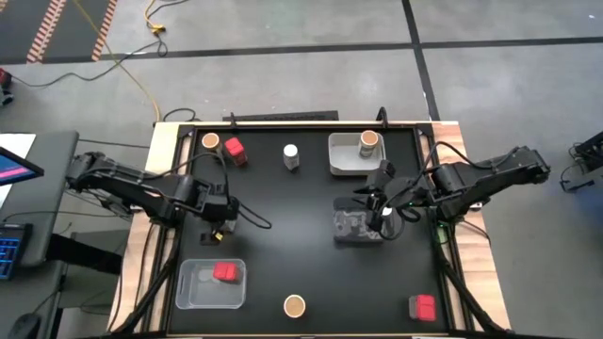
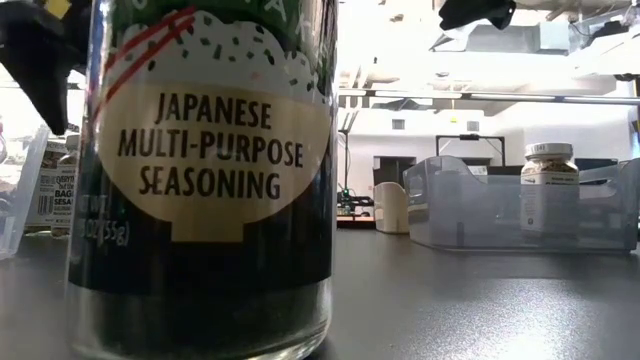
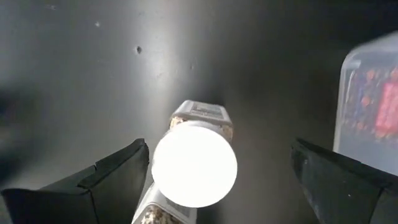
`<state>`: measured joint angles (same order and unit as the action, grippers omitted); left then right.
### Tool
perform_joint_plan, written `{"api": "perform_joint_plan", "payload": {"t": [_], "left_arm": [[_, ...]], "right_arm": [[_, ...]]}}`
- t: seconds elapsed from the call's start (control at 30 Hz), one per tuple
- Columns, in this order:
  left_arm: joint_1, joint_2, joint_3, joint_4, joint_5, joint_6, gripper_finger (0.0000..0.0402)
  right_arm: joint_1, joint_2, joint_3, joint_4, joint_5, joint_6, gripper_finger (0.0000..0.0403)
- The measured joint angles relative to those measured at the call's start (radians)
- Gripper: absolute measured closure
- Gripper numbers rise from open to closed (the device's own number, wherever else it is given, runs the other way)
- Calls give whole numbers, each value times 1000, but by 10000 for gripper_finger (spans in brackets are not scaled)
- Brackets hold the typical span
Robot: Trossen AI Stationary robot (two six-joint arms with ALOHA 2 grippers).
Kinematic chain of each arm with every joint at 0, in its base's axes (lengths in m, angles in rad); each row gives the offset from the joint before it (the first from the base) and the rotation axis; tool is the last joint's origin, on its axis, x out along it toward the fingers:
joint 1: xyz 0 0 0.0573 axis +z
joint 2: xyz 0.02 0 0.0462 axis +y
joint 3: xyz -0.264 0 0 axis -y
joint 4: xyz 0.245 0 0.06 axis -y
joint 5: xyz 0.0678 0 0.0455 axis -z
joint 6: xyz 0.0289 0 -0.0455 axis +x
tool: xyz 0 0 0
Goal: Sort spices by type
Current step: Put the center left white spice bottle in the black bin
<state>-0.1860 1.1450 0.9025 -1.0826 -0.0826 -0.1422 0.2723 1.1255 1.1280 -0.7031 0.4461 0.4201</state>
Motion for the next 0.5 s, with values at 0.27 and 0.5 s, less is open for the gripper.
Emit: {"api": "perform_joint_plan", "payload": {"t": [0.27, 0.5], "left_arm": [[0, 0, -50, 31, -1, 107, 28], [0, 0, -108, 81, -8, 164, 28]], "right_arm": [[0, 0, 0, 2, 0, 0, 280], [0, 0, 0, 1, 0, 77, 280]]}}
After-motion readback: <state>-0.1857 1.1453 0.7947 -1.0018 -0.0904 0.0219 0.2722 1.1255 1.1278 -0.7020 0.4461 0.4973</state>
